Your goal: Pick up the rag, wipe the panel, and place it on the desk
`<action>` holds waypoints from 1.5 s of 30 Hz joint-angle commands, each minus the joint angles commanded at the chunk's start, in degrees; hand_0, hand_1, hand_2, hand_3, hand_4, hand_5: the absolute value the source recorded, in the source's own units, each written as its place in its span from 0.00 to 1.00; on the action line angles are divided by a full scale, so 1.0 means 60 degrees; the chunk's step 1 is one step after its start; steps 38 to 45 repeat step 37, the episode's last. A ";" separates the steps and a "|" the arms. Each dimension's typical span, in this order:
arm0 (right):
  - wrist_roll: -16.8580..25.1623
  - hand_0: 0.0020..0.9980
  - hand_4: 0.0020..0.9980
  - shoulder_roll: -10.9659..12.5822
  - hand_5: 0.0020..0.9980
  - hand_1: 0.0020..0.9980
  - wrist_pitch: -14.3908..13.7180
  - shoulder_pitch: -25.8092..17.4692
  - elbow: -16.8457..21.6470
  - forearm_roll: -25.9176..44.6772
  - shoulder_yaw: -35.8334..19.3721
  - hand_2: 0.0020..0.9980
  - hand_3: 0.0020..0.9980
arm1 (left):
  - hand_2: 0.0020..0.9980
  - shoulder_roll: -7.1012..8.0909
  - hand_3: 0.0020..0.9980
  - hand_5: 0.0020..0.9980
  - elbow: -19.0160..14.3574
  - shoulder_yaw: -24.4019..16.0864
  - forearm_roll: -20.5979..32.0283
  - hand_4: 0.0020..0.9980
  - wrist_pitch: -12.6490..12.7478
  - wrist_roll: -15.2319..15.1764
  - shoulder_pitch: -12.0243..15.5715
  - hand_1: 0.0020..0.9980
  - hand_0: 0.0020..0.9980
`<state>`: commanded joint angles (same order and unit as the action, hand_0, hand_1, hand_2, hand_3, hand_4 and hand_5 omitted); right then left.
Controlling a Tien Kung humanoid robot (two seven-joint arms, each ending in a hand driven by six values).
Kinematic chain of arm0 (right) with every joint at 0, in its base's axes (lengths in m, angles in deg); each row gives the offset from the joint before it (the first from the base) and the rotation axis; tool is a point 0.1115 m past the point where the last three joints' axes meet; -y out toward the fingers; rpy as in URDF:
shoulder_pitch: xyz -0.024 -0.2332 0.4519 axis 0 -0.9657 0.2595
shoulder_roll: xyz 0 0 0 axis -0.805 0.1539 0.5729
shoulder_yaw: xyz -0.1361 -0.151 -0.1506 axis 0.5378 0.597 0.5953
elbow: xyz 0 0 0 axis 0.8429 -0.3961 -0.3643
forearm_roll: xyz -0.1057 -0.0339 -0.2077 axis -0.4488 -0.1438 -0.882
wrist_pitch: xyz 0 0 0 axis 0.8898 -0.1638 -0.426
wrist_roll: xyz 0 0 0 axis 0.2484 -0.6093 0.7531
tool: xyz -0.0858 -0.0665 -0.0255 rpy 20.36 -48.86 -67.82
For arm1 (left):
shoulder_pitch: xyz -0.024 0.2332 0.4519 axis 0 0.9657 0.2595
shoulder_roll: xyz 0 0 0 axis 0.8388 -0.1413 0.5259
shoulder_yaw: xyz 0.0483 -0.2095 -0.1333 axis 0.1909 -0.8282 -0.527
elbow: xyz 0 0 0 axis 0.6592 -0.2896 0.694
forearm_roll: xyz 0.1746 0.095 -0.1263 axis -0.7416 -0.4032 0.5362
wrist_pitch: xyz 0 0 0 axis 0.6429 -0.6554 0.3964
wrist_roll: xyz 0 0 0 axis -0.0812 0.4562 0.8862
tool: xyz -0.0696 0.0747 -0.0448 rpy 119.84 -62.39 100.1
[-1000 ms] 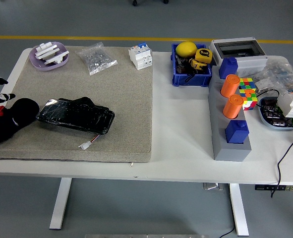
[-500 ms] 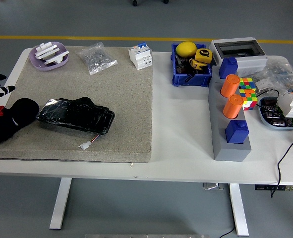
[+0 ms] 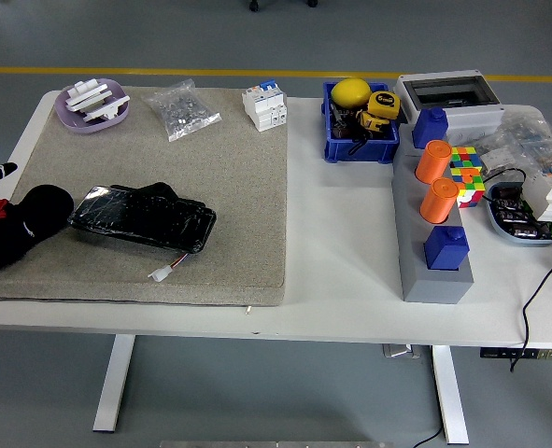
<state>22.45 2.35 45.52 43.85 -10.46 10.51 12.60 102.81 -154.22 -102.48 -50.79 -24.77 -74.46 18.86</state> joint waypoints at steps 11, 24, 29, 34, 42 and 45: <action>0.0006 0.75 1.00 -0.0073 0.55 0.69 -0.0007 -0.0039 0.0011 -0.0095 -0.0230 0.69 0.68 | 0.74 0.0000 0.58 0.26 -0.0120 -0.0003 -0.0128 0.87 0.0005 0.0006 -0.0028 0.71 0.63; 0.0020 0.75 1.00 -0.0081 0.55 0.68 -0.0019 -0.0074 -0.0013 -0.0019 -0.0384 0.69 0.68 | 0.74 0.0242 0.58 0.26 -0.0184 0.0450 -0.0059 0.86 -0.0088 0.0044 -0.0302 0.71 0.63; 0.0026 0.75 1.00 -0.0163 0.55 0.69 -0.0012 -0.0136 -0.0039 0.0046 -0.0472 0.69 0.68 | 0.73 0.0229 0.58 0.25 -0.0233 0.0492 -0.0017 0.86 -0.0084 0.0027 -0.0386 0.71 0.63; 0.0036 0.75 1.00 -0.0204 0.55 0.69 -0.0014 -0.0160 -0.0056 0.0085 -0.0539 0.69 0.68 | 0.73 0.0262 0.58 0.25 -0.0216 0.0626 -0.0046 0.86 -0.0078 0.0018 -0.0494 0.71 0.63; 0.0042 0.75 1.00 -0.0212 0.55 0.69 -0.0020 -0.0176 -0.0052 0.0078 -0.0589 0.69 0.68 | 0.73 0.0291 0.58 0.25 -0.0202 0.0704 -0.0044 0.86 -0.0084 0.0019 -0.0571 0.71 0.63; 0.0042 0.75 1.00 -0.0212 0.55 0.69 -0.0020 -0.0176 -0.0052 0.0078 -0.0589 0.69 0.68 | 0.73 0.0291 0.58 0.25 -0.0202 0.0704 -0.0044 0.86 -0.0084 0.0019 -0.0571 0.71 0.63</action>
